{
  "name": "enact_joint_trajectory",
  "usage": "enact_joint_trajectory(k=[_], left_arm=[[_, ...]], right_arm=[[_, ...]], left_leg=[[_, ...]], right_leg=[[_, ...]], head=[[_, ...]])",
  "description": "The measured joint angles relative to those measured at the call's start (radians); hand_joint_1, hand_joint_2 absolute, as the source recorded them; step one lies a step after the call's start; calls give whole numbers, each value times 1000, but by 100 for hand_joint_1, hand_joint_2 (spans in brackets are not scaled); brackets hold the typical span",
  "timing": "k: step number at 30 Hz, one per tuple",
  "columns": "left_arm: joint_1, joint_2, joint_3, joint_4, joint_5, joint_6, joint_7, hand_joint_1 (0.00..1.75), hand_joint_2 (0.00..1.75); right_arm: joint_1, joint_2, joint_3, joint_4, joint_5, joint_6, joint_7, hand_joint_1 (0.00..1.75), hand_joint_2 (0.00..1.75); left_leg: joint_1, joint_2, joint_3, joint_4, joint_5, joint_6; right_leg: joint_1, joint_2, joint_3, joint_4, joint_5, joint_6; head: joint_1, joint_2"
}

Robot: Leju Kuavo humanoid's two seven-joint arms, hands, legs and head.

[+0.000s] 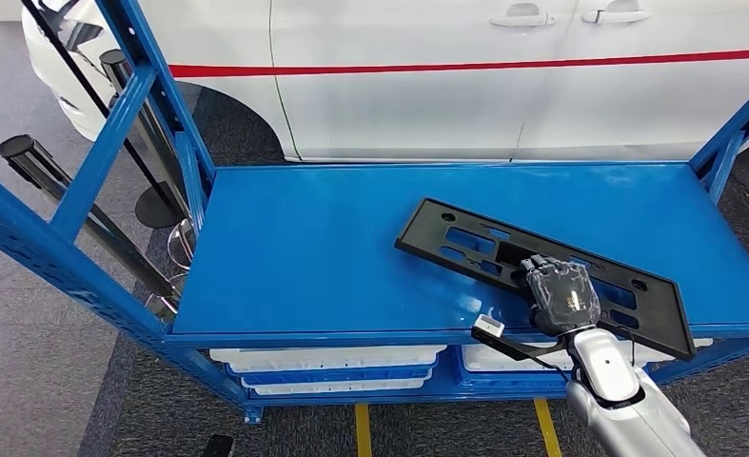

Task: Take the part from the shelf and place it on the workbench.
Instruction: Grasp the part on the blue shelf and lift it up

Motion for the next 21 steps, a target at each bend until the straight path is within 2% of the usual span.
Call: enact_joint_trajectory(k=[8,21], left_arm=[[0,0,3,0,0,-16,-5,0,175],[0,0,3,0,-5,-41,30,0,175]], right_arm=[[10,2,0,-13,32,-41,5,175,175],[15,8,0,-35,62,-82,-1,175,175]], left_leg=[[0,0,0,0,0,0],[0,0,0,0,0,0]], right_leg=[[0,0,0,0,0,0],[0,0,0,0,0,0]], head=[[0,0],[0,0]])
